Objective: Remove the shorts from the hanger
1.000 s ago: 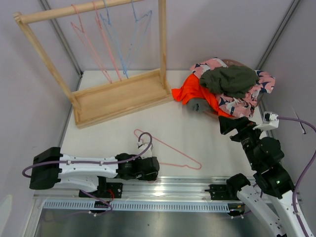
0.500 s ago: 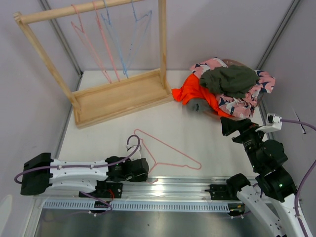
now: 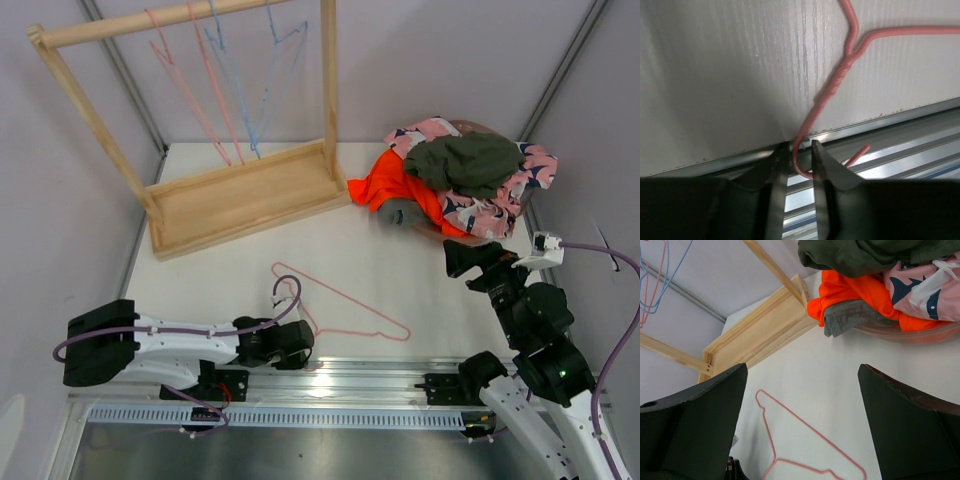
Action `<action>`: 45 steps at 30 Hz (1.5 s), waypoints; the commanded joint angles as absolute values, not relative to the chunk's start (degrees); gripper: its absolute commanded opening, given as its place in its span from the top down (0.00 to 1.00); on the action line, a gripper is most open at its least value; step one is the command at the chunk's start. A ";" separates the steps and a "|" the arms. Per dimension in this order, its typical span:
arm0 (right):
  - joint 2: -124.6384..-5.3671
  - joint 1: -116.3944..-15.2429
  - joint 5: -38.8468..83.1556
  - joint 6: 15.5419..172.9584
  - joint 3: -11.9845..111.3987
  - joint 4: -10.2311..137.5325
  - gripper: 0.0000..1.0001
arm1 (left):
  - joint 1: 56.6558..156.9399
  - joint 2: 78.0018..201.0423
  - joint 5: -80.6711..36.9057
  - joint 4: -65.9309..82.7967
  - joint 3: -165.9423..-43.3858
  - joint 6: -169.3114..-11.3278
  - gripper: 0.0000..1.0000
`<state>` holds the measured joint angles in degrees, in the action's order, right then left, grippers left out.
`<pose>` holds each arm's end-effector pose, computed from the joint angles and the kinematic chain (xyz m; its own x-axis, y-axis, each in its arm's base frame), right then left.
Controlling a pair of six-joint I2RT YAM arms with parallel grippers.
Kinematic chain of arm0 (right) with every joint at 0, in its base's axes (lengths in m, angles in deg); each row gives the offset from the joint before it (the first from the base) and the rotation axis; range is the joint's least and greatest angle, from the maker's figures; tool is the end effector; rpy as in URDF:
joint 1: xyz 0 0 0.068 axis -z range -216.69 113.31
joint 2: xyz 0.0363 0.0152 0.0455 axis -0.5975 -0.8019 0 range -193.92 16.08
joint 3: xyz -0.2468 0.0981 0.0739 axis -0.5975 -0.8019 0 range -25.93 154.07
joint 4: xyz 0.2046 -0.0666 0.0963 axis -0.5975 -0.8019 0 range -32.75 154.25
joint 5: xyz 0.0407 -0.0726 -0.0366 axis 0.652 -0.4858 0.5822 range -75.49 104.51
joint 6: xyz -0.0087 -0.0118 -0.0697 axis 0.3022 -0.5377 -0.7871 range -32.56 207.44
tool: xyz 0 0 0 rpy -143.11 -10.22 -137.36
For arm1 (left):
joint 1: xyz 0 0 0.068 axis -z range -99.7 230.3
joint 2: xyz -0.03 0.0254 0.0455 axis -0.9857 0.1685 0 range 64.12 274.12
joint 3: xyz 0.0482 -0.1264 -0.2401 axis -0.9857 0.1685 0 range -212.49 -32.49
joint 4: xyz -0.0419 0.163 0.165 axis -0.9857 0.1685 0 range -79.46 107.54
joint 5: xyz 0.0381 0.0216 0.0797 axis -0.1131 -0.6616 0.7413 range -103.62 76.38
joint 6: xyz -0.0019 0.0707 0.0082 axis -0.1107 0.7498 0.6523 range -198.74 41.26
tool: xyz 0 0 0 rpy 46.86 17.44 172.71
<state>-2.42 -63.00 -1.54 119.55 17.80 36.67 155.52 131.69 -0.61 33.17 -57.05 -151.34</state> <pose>0.0682 0.0157 0.3397 -0.1258 0.5078 -0.8522 -0.1314 0.8430 0.5217 0.0565 -0.1630 0.1363 -0.9459 -0.0594 -0.3190 0.0529 0.9418 -0.3321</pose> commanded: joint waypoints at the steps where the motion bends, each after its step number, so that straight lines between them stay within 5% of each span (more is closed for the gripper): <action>1: -1.85 -63.24 -2.18 118.73 17.93 37.97 0.01 | 155.10 133.98 -1.23 30.75 -59.21 -149.67 0.77; 5: -1.24 -63.23 -2.45 118.55 18.02 37.53 0.01 | 155.09 133.73 -0.18 32.67 -60.27 -149.67 1.00; 12: -2.90 -63.23 5.00 116.28 18.72 41.65 0.01 | 155.18 127.32 3.60 47.08 -73.42 -140.91 1.00; 22: -29.60 -69.09 37.89 107.23 36.18 47.47 0.01 | 154.30 131.96 13.80 75.22 -107.89 -118.57 1.00; 28: -45.61 -77.81 34.65 102.91 53.60 39.90 0.01 | 153.69 133.99 13.10 77.77 -113.53 -112.84 1.00; 37: -52.30 -86.96 27.18 103.17 52.91 43.16 0.01 | 152.81 131.53 12.83 77.68 -112.30 -112.32 1.00; 45: -62.75 -87.93 11.10 99.47 78.46 11.18 0.01 | 152.81 131.00 12.40 85.15 -117.92 -110.56 1.00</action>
<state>-59.10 -87.35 19.31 101.35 68.57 27.36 153.01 132.87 11.68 83.68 -113.46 -113.04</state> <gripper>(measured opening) 0.993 0.025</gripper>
